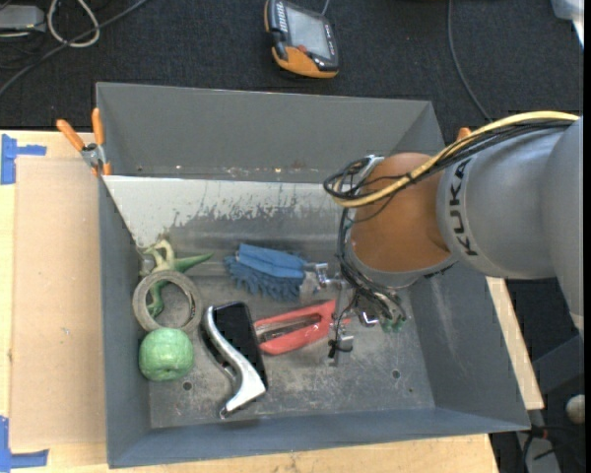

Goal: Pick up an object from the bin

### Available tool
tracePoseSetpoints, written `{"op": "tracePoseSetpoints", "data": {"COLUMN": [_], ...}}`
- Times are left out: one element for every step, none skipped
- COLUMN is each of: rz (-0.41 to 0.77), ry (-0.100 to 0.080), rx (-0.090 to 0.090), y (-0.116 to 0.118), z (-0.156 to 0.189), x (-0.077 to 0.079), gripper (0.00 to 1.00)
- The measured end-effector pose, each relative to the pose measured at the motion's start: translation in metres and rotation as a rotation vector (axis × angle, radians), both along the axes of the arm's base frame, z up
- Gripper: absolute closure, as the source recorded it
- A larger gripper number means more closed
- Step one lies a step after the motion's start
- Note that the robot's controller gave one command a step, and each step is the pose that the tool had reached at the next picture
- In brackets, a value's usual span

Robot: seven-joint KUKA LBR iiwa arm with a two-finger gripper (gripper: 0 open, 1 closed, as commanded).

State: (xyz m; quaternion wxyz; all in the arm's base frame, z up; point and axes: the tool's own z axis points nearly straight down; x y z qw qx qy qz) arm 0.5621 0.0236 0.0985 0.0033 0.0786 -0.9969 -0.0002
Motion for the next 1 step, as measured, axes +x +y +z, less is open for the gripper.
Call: {"op": "tracePoseSetpoints", "data": {"rz": [-0.015], "ry": [-0.007], "rx": [-0.001], "y": [0.0074], "z": [-0.0296], "x": [-0.0044], "gripper": [0.00]}}
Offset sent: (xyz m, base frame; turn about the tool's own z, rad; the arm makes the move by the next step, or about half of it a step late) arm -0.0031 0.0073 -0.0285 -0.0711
